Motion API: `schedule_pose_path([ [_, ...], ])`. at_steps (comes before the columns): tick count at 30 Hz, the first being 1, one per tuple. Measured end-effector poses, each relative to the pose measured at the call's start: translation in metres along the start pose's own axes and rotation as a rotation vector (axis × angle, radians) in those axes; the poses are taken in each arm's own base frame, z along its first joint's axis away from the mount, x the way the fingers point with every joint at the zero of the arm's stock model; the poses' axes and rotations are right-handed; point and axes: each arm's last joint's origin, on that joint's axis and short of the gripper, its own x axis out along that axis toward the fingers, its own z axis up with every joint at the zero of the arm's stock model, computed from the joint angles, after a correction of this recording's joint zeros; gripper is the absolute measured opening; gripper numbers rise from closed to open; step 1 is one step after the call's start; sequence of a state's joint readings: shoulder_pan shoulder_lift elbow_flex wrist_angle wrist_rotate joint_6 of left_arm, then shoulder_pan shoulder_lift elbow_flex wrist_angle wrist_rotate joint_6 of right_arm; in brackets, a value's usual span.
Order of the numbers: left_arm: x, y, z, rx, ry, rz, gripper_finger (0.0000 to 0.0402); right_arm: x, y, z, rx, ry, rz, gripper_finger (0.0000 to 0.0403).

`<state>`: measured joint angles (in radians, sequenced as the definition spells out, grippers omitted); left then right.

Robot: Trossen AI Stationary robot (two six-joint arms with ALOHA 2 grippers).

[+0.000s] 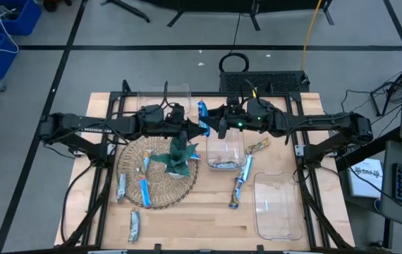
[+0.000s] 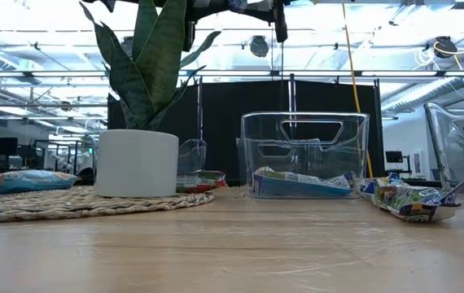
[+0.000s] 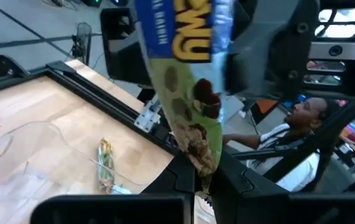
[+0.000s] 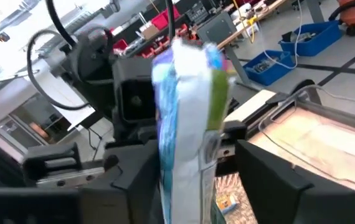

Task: Pick and place Granola Bars by type
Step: Put the blue granola bar into the middle transparent bin

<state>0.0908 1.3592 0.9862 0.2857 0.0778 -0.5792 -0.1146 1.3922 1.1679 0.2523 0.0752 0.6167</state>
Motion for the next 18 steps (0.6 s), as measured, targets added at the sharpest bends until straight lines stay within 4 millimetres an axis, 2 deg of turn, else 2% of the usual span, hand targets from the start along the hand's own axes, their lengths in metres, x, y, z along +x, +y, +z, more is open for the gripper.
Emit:
schedule_pose_path([
  [8, 0.006, -0.005, 0.002, -0.004, 0.010, -0.025, 0.0029, 0.000, 0.002, 0.002, -0.041, -0.007, 0.040, 0.0028],
  [12, 0.003, -0.004, 0.002, -0.034, 0.051, -0.024, 0.0068, -0.002, 0.003, 0.002, -0.045, -0.003, 0.041, 0.0025],
  [18, -0.009, -0.001, 0.010, -0.038, 0.142, -0.135, 0.0180, -0.013, 0.005, 0.010, -0.077, -0.008, 0.027, 0.0016],
])
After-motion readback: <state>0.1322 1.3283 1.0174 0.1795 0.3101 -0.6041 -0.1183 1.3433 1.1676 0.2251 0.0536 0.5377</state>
